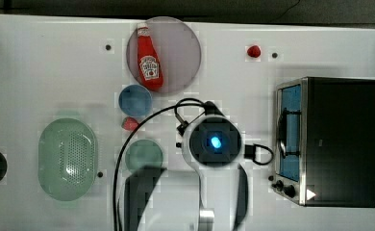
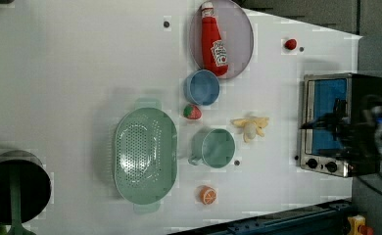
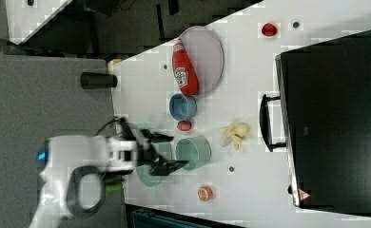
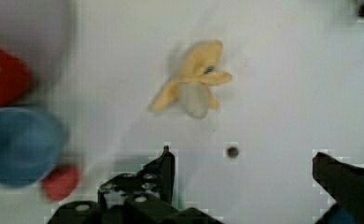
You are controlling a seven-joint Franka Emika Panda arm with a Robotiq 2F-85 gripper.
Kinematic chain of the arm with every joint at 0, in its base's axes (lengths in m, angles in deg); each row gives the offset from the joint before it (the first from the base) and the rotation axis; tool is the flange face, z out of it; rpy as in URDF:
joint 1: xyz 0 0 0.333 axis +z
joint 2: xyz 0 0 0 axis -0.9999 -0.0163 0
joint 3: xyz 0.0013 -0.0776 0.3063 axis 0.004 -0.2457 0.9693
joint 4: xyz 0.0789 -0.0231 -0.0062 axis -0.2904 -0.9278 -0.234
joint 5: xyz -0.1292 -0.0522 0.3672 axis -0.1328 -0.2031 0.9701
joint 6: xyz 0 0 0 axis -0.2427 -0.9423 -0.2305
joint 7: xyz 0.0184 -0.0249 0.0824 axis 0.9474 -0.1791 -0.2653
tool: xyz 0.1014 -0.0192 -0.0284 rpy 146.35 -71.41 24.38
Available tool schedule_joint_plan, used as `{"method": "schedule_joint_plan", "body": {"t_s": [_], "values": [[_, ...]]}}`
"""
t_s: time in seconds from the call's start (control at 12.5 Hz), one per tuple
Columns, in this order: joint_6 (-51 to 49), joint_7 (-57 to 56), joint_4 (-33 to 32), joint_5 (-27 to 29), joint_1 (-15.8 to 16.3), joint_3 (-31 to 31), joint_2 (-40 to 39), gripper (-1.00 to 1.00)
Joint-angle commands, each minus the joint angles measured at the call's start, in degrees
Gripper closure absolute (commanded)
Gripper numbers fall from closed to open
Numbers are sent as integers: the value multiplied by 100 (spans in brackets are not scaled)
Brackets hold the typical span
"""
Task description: Pick banana from table and place on oven.
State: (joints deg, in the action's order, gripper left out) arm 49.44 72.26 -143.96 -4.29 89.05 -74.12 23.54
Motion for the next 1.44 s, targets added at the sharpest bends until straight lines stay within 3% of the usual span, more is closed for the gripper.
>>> {"method": "schedule_joint_plan", "body": {"t_s": [0.08, 0.56, 0.96, 1.04, 1.44], "values": [[999, 120, -84, -6, -80, -25, -340, -100], [2927, 131, -406, -5, -106, -28, -1947, -100], [3821, 132, -474, -5, -101, -10, -2778, -100], [3922, 132, -477, -5, -101, -8, -2880, -93], [4214, 132, -477, -5, -82, 5, -3032, 26]]}}
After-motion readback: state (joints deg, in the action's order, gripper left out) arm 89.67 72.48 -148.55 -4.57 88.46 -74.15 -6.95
